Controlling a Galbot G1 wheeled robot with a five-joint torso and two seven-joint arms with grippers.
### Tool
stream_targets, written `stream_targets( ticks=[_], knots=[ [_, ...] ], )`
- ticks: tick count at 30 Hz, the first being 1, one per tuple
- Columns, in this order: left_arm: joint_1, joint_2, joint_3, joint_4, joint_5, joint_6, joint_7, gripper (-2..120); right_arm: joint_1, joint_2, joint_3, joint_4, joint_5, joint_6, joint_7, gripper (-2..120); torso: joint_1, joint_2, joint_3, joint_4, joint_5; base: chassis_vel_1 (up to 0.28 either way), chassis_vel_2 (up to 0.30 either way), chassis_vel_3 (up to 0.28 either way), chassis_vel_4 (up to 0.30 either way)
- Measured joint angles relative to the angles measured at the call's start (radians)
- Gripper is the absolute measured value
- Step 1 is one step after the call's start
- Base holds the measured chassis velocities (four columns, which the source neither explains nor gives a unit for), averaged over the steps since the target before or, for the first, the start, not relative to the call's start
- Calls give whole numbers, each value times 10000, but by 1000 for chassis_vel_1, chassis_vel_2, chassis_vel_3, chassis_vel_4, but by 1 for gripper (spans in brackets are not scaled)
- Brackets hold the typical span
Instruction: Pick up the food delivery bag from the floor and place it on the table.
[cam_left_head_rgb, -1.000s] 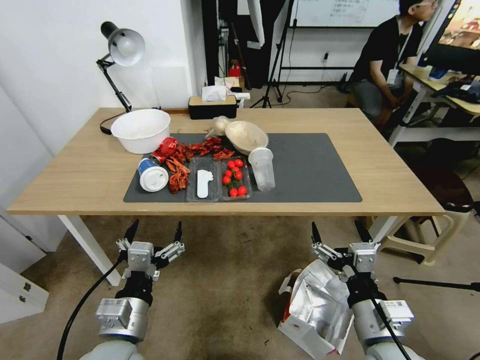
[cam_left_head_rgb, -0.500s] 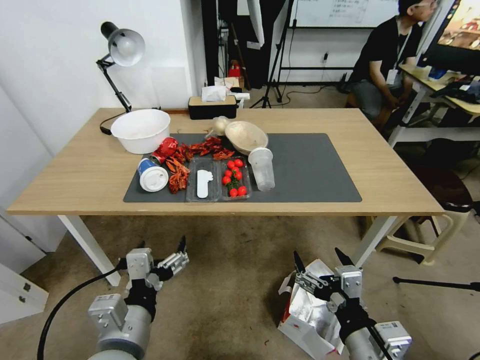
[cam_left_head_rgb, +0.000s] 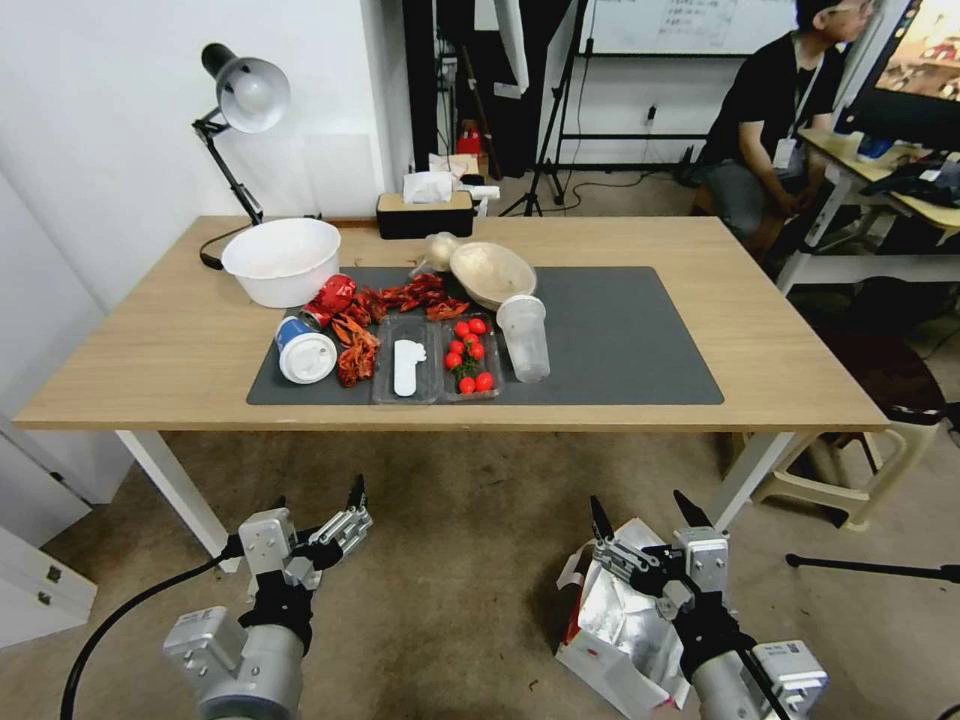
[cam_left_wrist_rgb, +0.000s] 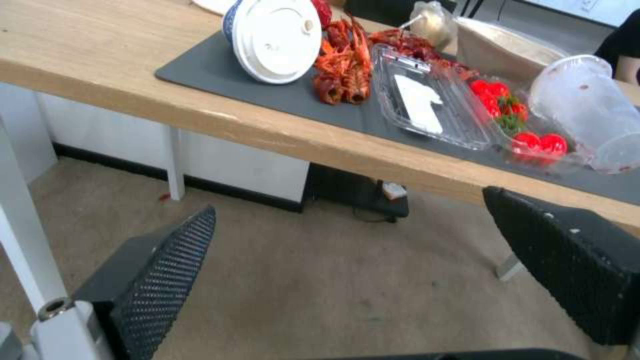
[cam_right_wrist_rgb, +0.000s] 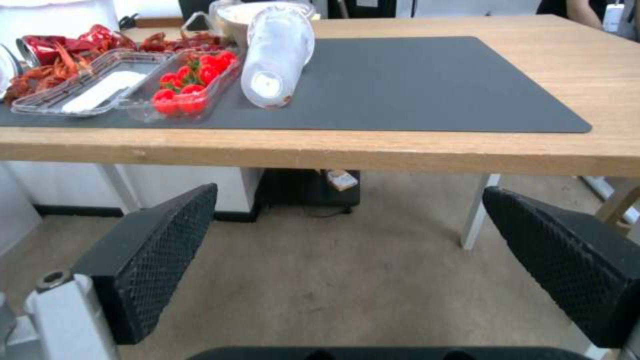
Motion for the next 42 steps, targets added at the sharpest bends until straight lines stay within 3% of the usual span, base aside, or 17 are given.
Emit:
stream_targets(
  ticks=[42],
  knots=[
    [41, -69, -73, 47, 116, 243, 109, 100, 247, -25, 19, -341, 151, 233, 24, 100, -903, -2048, -1148, 0, 0, 0, 0, 0, 0]
  ],
)
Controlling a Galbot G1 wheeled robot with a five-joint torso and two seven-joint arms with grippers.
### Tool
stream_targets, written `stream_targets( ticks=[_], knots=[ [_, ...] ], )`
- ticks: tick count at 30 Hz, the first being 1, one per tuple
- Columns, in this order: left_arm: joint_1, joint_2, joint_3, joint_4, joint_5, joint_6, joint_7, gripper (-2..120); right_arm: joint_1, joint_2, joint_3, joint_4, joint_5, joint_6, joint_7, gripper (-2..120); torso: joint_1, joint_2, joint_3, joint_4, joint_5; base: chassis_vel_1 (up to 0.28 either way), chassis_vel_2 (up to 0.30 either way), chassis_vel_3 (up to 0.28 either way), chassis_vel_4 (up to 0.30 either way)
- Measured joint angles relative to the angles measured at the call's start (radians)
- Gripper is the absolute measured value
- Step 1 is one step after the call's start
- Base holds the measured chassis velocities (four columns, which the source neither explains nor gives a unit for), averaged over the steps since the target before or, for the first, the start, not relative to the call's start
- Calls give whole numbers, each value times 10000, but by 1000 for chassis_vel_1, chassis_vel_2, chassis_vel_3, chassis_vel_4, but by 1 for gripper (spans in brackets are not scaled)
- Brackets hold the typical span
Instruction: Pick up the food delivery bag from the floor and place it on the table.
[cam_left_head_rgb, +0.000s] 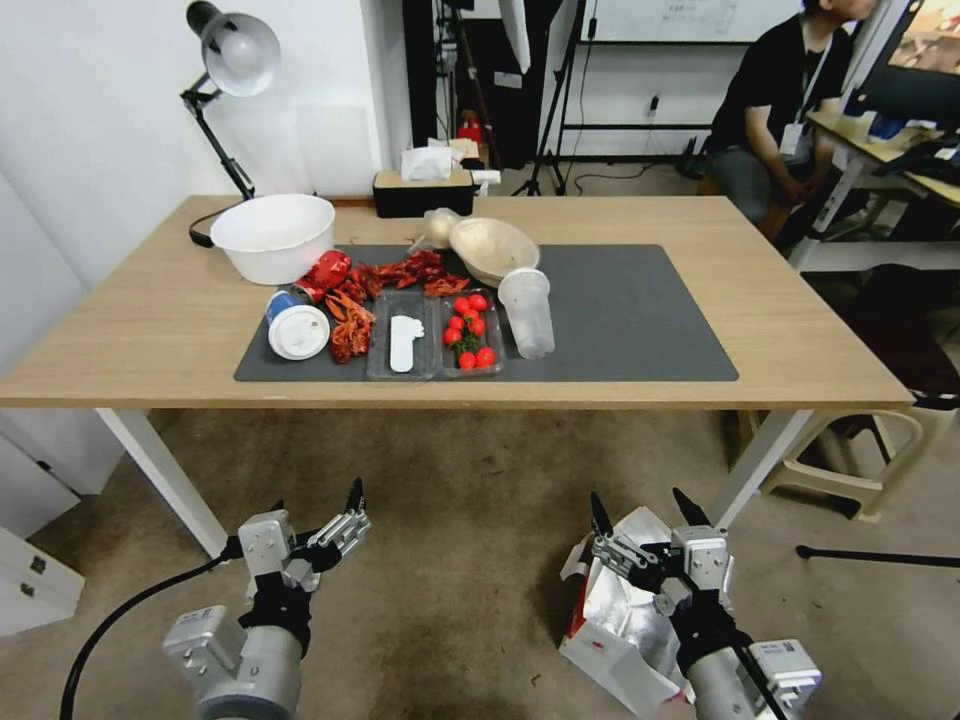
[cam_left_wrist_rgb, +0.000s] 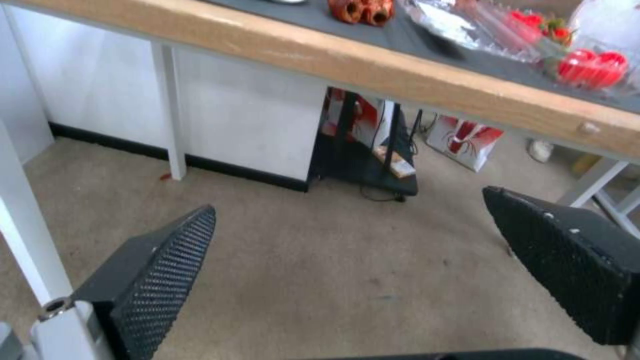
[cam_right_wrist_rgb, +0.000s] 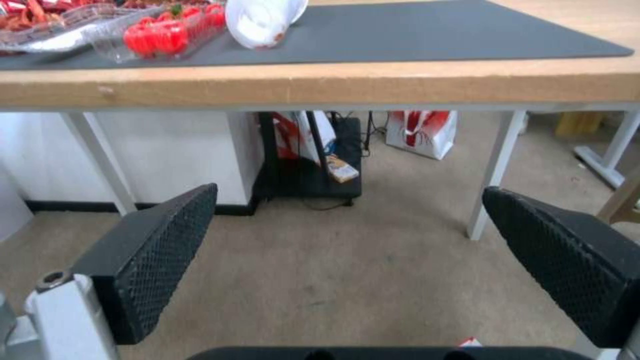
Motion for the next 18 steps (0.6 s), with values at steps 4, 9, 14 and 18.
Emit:
stream_targets(
  ticks=[4, 9, 14, 18],
  knots=[
    [3, -2, -8, 42, 14, -25, 4, 100, 43, -14, 15, -51, 0, -10, -41, 100, -74, -178, -98, 0, 0, 0, 0, 0, 0],
    [-44, -8, -34, 172, 82, -112, 37, 100, 117, -78, 56, -124, 137, -9, -205, 100, -187, -454, -266, 0, 0, 0, 0, 0, 0],
    [-104, -10, -21, 271, 105, -185, 87, 100, 155, -112, 127, -199, 240, -6, -334, 100, -263, -629, -365, 0, 0, 0, 0, 0, 0],
    [-245, 88, -16, 612, 224, -378, 171, 100, 150, -120, 176, -523, 269, 324, -511, 100, -403, -965, -562, 0, -1, 0, 0, 0, 0]
  ],
)
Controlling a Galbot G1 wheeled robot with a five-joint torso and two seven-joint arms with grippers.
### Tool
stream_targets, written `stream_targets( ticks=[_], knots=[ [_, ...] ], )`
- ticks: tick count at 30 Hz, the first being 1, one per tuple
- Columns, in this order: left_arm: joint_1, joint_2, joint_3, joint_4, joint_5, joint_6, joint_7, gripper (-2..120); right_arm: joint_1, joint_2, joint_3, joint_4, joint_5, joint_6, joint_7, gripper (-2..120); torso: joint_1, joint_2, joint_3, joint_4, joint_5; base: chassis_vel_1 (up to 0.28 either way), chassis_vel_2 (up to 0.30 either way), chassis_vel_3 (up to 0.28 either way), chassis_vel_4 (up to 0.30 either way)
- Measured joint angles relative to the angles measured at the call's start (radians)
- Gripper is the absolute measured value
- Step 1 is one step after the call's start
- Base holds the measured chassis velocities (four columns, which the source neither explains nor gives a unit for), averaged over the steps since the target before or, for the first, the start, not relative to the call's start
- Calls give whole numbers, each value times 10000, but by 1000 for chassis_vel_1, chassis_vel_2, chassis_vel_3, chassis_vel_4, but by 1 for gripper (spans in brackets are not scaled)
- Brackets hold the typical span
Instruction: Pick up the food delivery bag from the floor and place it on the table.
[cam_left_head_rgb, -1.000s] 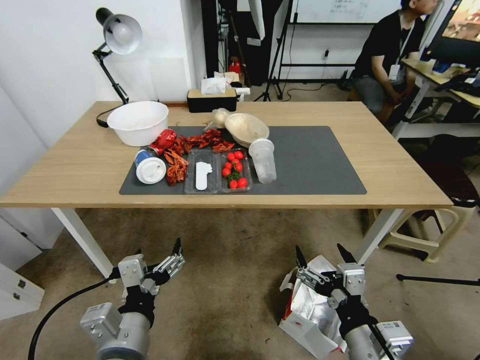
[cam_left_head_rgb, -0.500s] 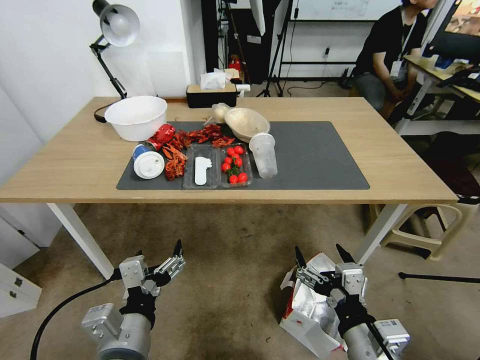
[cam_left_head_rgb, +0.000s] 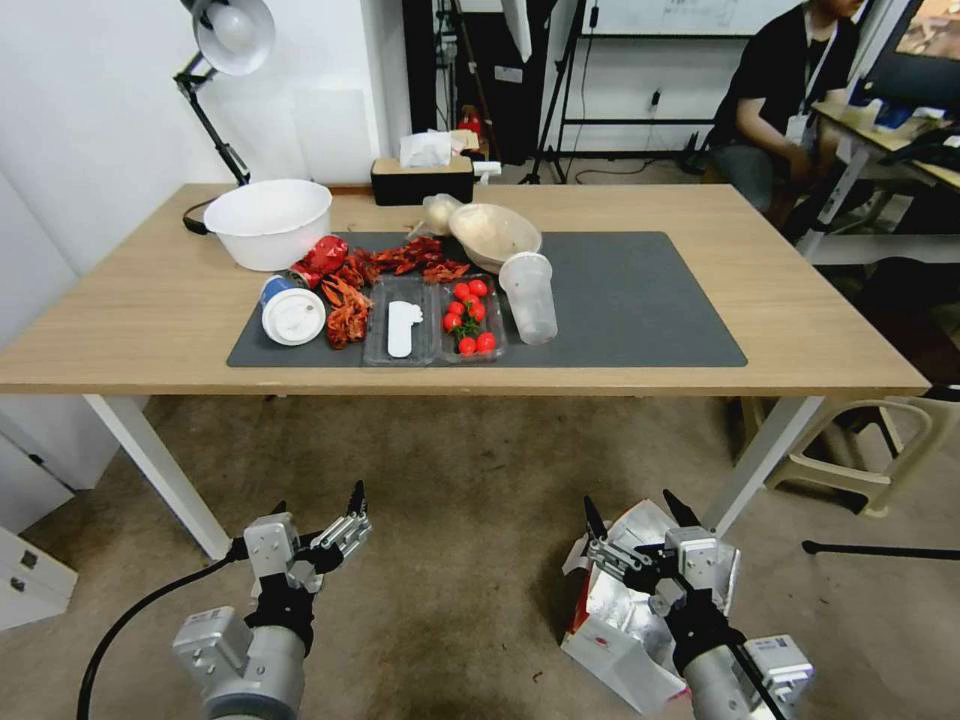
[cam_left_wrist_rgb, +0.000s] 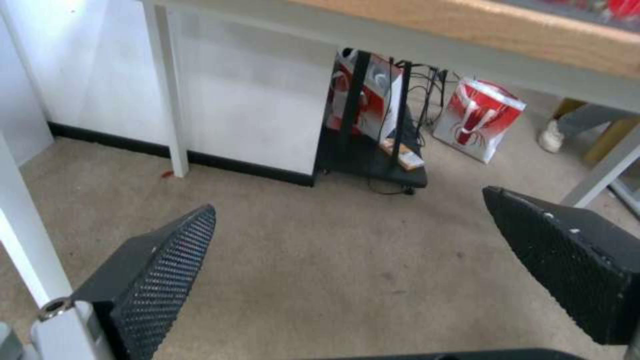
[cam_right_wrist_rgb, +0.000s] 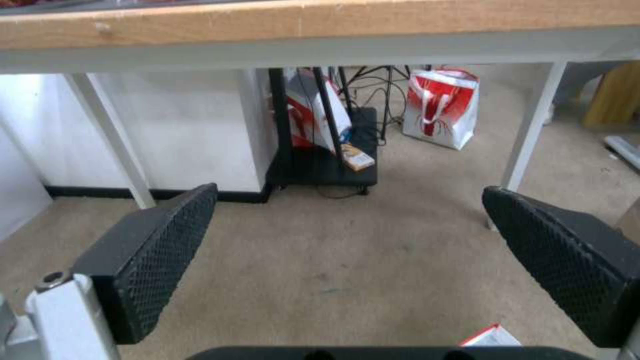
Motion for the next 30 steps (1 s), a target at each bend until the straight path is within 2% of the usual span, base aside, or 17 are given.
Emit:
stream_targets(
  ticks=[30],
  knots=[
    [148, 18, -89, 44, 14, -255, -29, 100, 55, 84, -9, -150, -231, 82, -40, 100, -528, -1284, -757, 0, 1, 0, 0, 0, 0]
  ],
)
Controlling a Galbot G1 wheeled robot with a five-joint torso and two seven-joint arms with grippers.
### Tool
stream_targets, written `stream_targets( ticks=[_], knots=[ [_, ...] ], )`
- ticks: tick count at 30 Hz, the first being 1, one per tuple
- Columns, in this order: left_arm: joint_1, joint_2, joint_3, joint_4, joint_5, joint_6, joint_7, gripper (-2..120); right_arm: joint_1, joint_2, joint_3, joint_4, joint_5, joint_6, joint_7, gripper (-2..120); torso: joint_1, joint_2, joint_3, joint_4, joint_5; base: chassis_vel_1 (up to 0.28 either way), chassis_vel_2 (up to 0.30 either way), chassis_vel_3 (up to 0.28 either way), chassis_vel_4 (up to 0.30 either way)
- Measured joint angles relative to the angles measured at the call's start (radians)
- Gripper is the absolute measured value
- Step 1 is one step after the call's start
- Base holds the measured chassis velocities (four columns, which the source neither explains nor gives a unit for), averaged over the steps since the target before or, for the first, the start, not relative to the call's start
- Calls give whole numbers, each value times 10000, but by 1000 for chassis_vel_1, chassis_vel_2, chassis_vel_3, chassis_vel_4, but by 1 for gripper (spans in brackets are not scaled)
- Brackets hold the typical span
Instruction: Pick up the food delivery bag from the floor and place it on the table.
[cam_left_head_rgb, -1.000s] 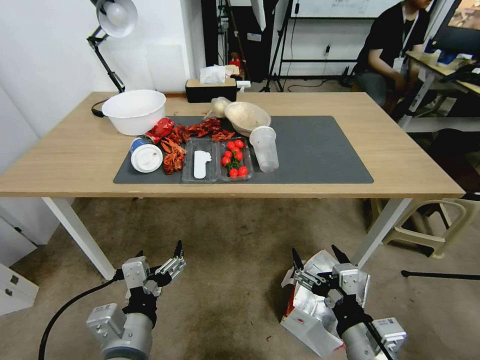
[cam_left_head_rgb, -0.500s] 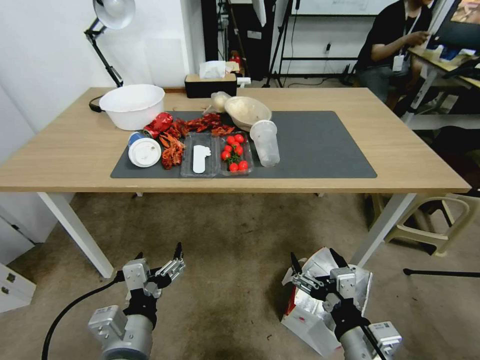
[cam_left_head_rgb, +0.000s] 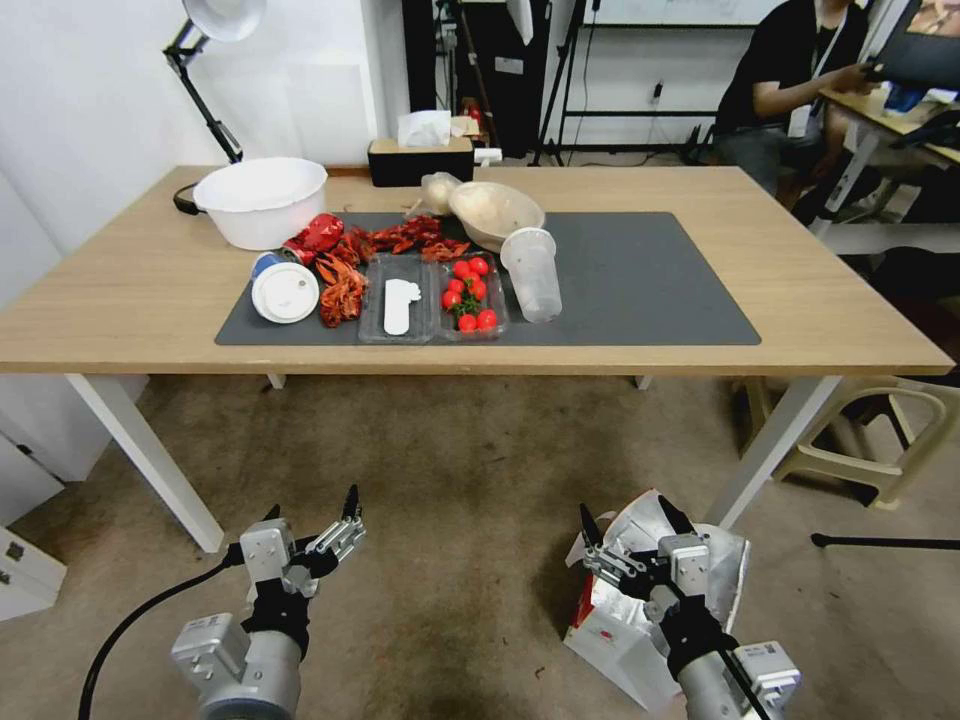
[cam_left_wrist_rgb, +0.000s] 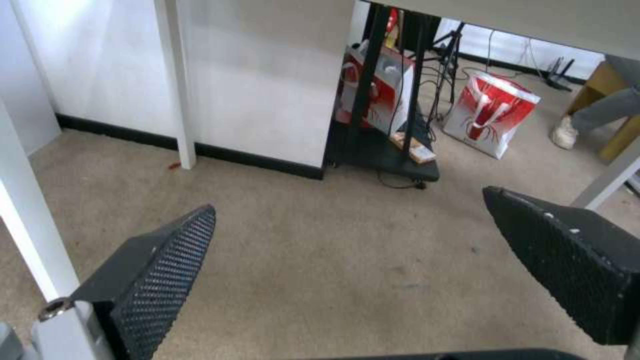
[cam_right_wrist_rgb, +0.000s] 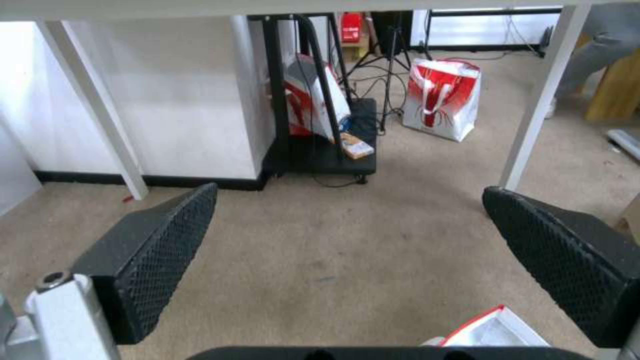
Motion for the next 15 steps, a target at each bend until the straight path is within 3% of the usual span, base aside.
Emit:
stream_targets(
  ticks=[15],
  knots=[
    [-8, -38, 41, 117, 68, -76, -17, 100, 21, -9, 8, 25, -22, -20, 17, 100, -255, -651, -394, 0, 0, 0, 0, 0, 0]
  ],
)
